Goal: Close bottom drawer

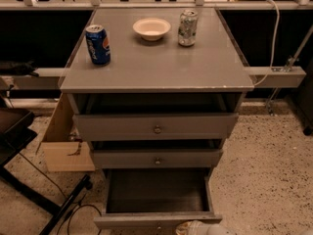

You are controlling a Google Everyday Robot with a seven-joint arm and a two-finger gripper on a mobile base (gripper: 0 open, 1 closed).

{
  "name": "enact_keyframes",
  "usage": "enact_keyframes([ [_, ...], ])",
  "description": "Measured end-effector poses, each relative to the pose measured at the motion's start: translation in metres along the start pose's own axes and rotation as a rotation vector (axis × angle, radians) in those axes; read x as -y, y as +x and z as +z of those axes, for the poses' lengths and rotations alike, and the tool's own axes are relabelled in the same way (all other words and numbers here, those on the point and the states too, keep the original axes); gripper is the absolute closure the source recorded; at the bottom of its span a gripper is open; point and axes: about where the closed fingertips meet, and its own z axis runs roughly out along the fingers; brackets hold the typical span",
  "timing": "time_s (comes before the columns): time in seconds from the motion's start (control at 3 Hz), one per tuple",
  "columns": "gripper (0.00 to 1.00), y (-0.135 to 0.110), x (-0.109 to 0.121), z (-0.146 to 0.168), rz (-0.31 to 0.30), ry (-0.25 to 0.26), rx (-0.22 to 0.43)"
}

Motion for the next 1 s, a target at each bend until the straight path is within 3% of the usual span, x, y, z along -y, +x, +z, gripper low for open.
enact_keyframes([
  [0.33, 1.0, 0.0, -0.001, 0.0, 0.0, 0.0, 0.0],
  [0.67, 1.0, -0.018, 0.017, 0.009, -0.009, 0.008, 0.035],
  [1.0, 1.0, -0.016, 0.015, 0.013, -0.006, 0.006, 0.034],
])
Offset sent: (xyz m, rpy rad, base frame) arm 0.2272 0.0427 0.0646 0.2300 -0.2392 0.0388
